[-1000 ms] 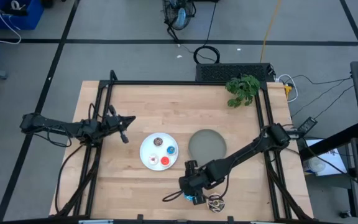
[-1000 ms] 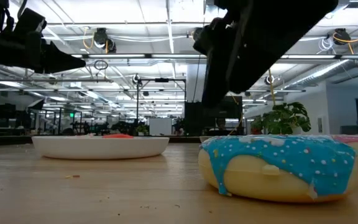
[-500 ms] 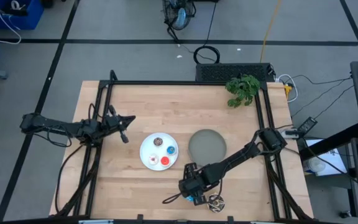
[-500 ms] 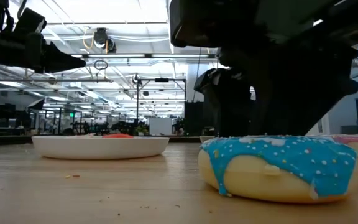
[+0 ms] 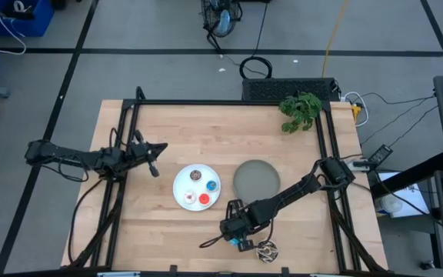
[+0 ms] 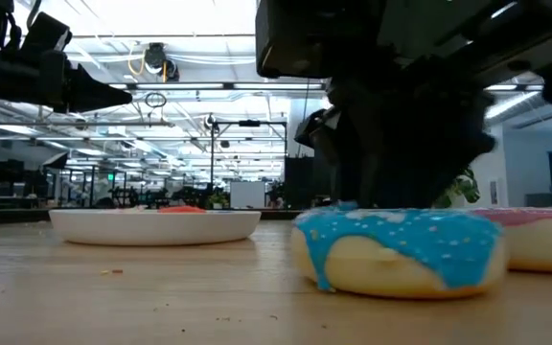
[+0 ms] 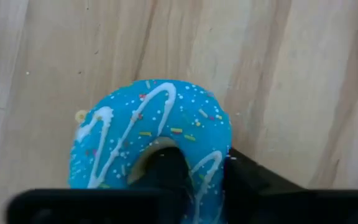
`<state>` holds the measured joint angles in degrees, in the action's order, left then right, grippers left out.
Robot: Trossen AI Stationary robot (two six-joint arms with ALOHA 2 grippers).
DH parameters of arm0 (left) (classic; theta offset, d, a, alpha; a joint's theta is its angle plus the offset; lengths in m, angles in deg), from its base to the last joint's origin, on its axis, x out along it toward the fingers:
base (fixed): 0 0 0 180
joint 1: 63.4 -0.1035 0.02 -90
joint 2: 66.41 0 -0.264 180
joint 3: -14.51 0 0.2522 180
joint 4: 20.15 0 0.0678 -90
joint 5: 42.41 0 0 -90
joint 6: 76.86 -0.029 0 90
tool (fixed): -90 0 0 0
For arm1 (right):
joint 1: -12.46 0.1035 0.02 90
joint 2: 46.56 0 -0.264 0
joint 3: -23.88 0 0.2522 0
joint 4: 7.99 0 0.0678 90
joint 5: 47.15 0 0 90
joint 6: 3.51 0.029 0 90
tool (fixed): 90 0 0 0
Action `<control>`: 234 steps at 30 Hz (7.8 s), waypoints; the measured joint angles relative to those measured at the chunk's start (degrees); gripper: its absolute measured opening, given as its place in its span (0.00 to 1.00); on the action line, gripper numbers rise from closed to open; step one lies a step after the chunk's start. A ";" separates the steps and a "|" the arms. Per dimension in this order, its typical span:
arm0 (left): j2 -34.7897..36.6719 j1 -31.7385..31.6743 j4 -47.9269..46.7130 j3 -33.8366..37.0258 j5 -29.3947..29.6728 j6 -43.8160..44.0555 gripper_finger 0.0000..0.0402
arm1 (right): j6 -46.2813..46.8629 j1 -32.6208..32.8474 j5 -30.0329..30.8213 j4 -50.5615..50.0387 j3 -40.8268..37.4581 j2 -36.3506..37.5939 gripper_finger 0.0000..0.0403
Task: Pick & Place donuts
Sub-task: Put the large blue donut on the gray plate, then put the large pink donut on the gray plate, then put the large black donut on the gray plate
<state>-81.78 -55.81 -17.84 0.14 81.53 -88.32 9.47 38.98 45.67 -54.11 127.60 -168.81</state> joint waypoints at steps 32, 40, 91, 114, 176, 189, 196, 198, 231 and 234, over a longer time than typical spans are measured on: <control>0.00 0.01 -1.48 -0.01 -0.07 0.51 0.02 | -3.63 -28.53 -2.34 -0.72 -26.02 31.51 0.02; 0.01 -0.02 -0.45 -0.01 0.71 -1.60 0.02 | 0.02 -30.68 -3.13 6.67 -35.27 31.31 0.02; 0.00 0.00 -1.24 0.01 1.09 -1.34 0.02 | 5.83 -12.46 5.14 -10.75 -16.43 31.90 0.61; 0.00 0.01 -1.14 -0.01 1.14 1.62 0.02 | 25.37 14.46 2.89 -18.26 -6.39 10.44 0.61; 0.01 0.01 -1.36 -0.02 1.18 1.68 0.02 | 15.85 6.06 9.68 -16.09 -12.80 24.26 0.07; 0.00 -0.02 -1.36 -0.01 1.16 1.92 0.02 | 14.19 -5.99 4.16 -25.09 -16.55 26.92 0.04; 0.00 0.00 -3.03 0.01 1.18 1.90 0.02 | 11.60 -10.05 -0.07 -19.19 -25.14 25.71 0.03; 0.02 0.00 -2.97 0.00 1.16 1.90 0.02 | 11.42 -10.99 -0.06 -16.88 -27.17 25.77 0.04; 0.00 -0.01 -2.53 -0.02 1.16 1.83 0.02 | 10.60 -12.67 -2.88 -14.49 -24.58 25.78 0.62; 0.02 0.01 -2.53 0.01 1.16 1.83 0.02 | 11.74 -12.49 -2.71 -19.54 -21.56 26.12 0.60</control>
<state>-81.76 -55.80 -20.37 0.14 82.68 -86.49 21.21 26.49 42.96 -73.65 106.04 -142.68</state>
